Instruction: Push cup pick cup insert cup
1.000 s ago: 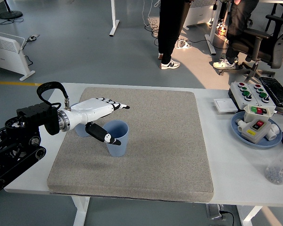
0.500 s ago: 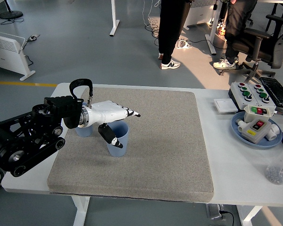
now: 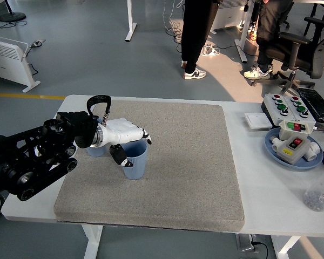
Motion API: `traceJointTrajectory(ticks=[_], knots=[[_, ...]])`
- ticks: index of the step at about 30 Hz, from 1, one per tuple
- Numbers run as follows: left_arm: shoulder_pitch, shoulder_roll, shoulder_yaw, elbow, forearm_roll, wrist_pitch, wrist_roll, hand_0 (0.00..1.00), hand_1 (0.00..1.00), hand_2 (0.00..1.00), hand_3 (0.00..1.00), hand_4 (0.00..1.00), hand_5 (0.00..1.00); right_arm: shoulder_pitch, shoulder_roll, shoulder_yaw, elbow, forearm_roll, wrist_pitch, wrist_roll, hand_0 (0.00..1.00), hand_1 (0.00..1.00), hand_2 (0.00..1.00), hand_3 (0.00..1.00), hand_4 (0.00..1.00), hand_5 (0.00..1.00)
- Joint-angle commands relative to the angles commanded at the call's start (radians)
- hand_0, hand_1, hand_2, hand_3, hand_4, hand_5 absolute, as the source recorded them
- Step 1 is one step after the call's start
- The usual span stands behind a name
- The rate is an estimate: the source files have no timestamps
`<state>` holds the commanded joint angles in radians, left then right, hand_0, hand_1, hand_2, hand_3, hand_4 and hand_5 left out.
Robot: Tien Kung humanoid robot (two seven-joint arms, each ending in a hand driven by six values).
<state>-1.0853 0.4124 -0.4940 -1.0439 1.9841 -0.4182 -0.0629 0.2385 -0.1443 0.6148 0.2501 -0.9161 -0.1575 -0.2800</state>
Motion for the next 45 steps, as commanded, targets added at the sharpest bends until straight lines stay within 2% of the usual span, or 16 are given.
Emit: traceJointTrajectory(ticks=[5, 6, 11, 12, 17, 18, 28, 30, 34, 39, 44, 45], knots=[[-0.001, 0.001, 0.003, 0.014, 0.010, -0.003, 0.000, 0.700, 0.793, 0.902, 0.800, 0.774, 0.131, 0.000, 0.000, 0.001, 0.000, -0.001, 0.000, 0.000, 0.523, 0.544, 0.617, 0.562, 0.111, 0.445], [-0.001, 0.001, 0.005, 0.017, 0.012, -0.006, 0.001, 0.655, 0.778, 0.884, 0.783, 0.756, 0.105, 0.000, 0.000, 0.001, 0.000, 0.000, 0.000, 0.000, 0.523, 0.544, 0.617, 0.562, 0.111, 0.445], [0.001, 0.003, 0.004, 0.017, 0.015, -0.016, 0.004, 0.655, 0.778, 0.884, 0.783, 0.756, 0.105, 0.000, -0.001, 0.002, 0.000, -0.001, 0.000, 0.000, 0.523, 0.544, 0.617, 0.562, 0.111, 0.445], [0.002, 0.004, 0.003, 0.015, 0.015, -0.019, 0.005, 0.555, 0.717, 0.860, 0.762, 0.743, 0.084, 0.000, -0.001, 0.001, 0.000, -0.001, 0.000, 0.000, 0.523, 0.544, 0.617, 0.562, 0.111, 0.446], [0.007, 0.009, 0.001, 0.001, 0.016, -0.024, 0.008, 0.555, 0.717, 0.860, 0.762, 0.743, 0.084, 0.000, -0.001, 0.001, 0.000, 0.001, -0.001, 0.000, 0.523, 0.544, 0.617, 0.562, 0.111, 0.446], [0.007, 0.010, 0.000, -0.001, 0.017, -0.025, 0.009, 0.478, 0.681, 0.841, 0.780, 0.741, 0.080, 0.000, -0.001, 0.001, 0.000, 0.001, -0.001, 0.000, 0.523, 0.544, 0.617, 0.562, 0.112, 0.445], [0.013, 0.016, -0.012, -0.036, 0.033, -0.030, 0.014, 0.445, 0.645, 0.828, 0.781, 0.734, 0.070, -0.002, 0.000, 0.003, 0.000, -0.002, 0.000, -0.001, 0.523, 0.544, 0.617, 0.562, 0.112, 0.446], [0.016, 0.018, -0.017, -0.046, 0.035, -0.037, 0.016, 0.455, 0.606, 0.791, 0.756, 0.722, 0.056, -0.004, 0.000, 0.003, 0.000, -0.002, 0.000, -0.001, 0.523, 0.544, 0.617, 0.562, 0.112, 0.445], [0.020, 0.024, -0.027, -0.068, 0.039, -0.052, 0.020, 0.455, 0.606, 0.791, 0.756, 0.722, 0.056, -0.005, -0.001, 0.003, 0.001, -0.001, -0.001, -0.001, 0.523, 0.544, 0.617, 0.562, 0.112, 0.445], [0.014, 0.060, -0.050, -0.131, 0.031, -0.089, 0.025, 0.457, 0.596, 0.763, 0.731, 0.711, 0.044, -0.007, -0.001, 0.001, 0.000, 0.004, -0.002, 0.000, 0.523, 0.544, 0.617, 0.562, 0.113, 0.447], [-0.029, 0.134, -0.076, -0.209, -0.015, -0.132, 0.026, 0.456, 0.593, 0.752, 0.710, 0.712, 0.047, -0.009, -0.003, 0.003, 0.001, 0.003, -0.002, -0.001, 0.523, 0.544, 0.618, 0.562, 0.113, 0.447], [-0.033, 0.139, -0.076, -0.213, -0.019, -0.134, 0.025, 0.456, 0.593, 0.752, 0.710, 0.712, 0.047, -0.009, -0.003, 0.003, 0.001, 0.003, -0.002, -0.002, 0.523, 0.544, 0.618, 0.562, 0.113, 0.447]])
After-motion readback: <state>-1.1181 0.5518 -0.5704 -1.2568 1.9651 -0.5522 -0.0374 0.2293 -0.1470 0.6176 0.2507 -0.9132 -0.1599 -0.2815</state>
